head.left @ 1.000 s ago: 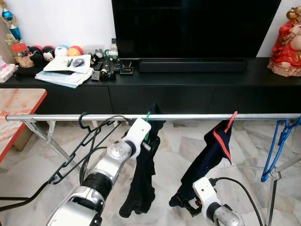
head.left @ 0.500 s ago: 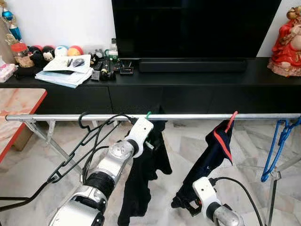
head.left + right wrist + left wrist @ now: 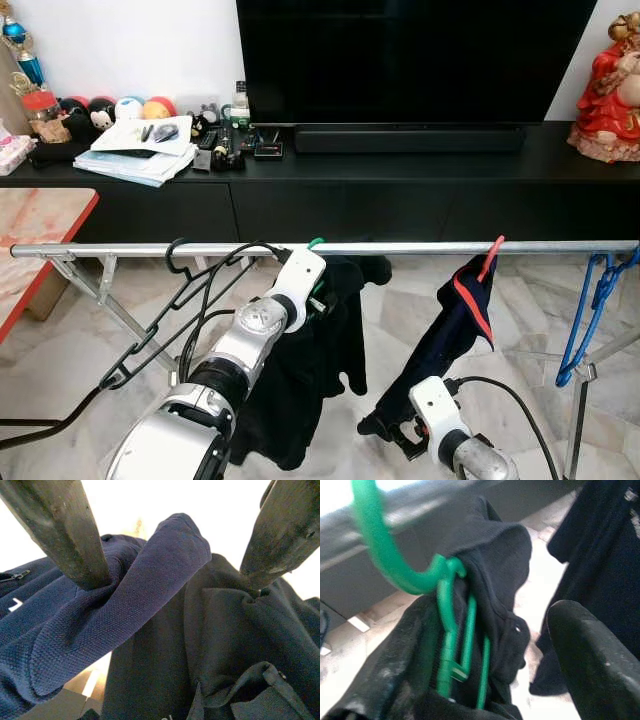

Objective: Hang hanger

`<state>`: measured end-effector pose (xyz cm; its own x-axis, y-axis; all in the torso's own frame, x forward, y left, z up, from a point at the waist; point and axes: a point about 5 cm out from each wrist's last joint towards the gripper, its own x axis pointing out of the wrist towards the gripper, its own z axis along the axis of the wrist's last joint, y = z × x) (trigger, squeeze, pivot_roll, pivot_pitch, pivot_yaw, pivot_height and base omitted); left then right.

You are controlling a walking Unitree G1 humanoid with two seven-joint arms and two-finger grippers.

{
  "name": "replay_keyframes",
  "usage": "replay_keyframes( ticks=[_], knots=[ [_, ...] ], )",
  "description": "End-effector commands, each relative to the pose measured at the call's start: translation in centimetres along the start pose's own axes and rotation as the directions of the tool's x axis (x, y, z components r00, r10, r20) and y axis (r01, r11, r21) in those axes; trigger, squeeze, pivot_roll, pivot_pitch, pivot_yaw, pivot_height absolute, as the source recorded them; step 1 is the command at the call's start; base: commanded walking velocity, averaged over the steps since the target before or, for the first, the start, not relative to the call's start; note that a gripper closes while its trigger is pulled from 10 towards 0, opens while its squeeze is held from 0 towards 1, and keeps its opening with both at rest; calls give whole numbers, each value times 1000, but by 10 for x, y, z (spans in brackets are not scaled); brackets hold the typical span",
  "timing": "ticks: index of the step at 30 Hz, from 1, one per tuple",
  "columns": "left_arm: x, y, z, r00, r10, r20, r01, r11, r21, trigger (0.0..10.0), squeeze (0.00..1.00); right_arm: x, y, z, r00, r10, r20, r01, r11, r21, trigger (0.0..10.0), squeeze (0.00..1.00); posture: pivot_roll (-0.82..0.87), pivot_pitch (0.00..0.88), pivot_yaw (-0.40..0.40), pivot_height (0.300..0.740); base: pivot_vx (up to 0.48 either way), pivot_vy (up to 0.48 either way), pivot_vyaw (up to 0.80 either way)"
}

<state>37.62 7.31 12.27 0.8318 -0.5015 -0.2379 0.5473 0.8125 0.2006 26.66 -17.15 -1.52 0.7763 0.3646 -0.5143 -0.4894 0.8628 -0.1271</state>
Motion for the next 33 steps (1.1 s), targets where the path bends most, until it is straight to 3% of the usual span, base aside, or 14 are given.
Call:
replay_keyframes(
  ticks=[1,15,33],
  knots=[
    [1,-4,-2,998,-53,-14,53,998,32,0,0,0,3,-4,1000,7,-20,-7,1000,5,10000,0,63,61,-1,740,0,0,0],
    [-3,-4,-10,995,-98,-24,99,994,52,0,0,0,2,-5,1000,9,-25,-9,1000,4,10000,0,66,63,-3,740,0,0,0],
    [-4,-4,-21,993,-67,-100,77,992,97,0,0,0,2,-4,1000,10,-26,-10,1000,0,10000,0,61,59,-6,740,0,0,0]
  ],
)
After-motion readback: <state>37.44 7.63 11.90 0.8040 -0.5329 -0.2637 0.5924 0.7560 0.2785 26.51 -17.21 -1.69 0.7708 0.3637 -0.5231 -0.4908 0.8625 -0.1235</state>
